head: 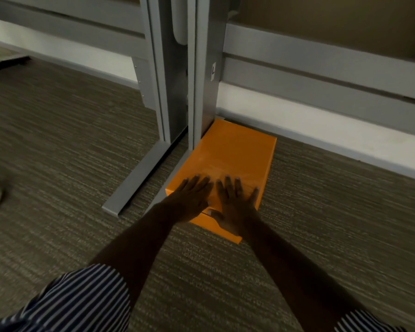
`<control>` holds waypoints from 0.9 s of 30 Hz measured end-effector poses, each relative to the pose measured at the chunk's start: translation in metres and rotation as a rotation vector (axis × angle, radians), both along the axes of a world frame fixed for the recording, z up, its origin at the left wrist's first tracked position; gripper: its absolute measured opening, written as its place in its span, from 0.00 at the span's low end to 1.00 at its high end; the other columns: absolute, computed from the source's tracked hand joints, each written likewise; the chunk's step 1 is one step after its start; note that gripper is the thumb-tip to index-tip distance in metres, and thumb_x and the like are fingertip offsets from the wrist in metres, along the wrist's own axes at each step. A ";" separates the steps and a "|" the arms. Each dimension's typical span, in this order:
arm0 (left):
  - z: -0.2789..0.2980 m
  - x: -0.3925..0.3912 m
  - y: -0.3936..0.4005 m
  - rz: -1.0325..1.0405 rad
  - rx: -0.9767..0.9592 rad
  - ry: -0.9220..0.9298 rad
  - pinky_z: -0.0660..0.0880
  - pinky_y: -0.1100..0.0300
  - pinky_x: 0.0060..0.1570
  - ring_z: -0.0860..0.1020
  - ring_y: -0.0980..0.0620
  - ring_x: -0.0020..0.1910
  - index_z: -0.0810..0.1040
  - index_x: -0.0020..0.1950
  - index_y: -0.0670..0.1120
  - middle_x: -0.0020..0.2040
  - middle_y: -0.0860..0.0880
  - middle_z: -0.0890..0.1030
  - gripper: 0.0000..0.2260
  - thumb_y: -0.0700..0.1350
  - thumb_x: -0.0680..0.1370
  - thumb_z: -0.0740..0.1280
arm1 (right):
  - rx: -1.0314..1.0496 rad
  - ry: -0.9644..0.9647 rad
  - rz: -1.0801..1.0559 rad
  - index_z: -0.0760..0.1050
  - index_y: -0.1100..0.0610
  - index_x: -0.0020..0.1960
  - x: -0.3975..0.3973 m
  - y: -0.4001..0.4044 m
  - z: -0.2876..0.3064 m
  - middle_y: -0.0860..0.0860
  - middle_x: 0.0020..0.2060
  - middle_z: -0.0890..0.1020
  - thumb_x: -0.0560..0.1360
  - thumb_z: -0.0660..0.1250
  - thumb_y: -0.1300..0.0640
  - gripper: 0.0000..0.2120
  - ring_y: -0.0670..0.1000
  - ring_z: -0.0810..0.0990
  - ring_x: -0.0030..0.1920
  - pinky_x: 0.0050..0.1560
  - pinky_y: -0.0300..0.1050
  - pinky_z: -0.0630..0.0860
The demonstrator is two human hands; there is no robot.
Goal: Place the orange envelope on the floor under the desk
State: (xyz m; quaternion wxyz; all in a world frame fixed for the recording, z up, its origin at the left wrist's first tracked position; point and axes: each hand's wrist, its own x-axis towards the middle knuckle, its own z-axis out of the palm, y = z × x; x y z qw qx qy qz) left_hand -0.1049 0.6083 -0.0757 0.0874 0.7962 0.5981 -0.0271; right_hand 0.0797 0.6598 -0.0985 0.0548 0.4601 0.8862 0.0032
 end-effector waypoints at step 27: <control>0.039 -0.004 -0.067 0.184 0.058 -0.236 0.46 0.46 0.80 0.48 0.45 0.81 0.52 0.81 0.43 0.82 0.43 0.51 0.26 0.53 0.85 0.51 | -0.009 0.051 -0.024 0.50 0.56 0.81 -0.003 -0.059 0.054 0.57 0.80 0.51 0.68 0.36 0.26 0.50 0.59 0.50 0.80 0.75 0.68 0.50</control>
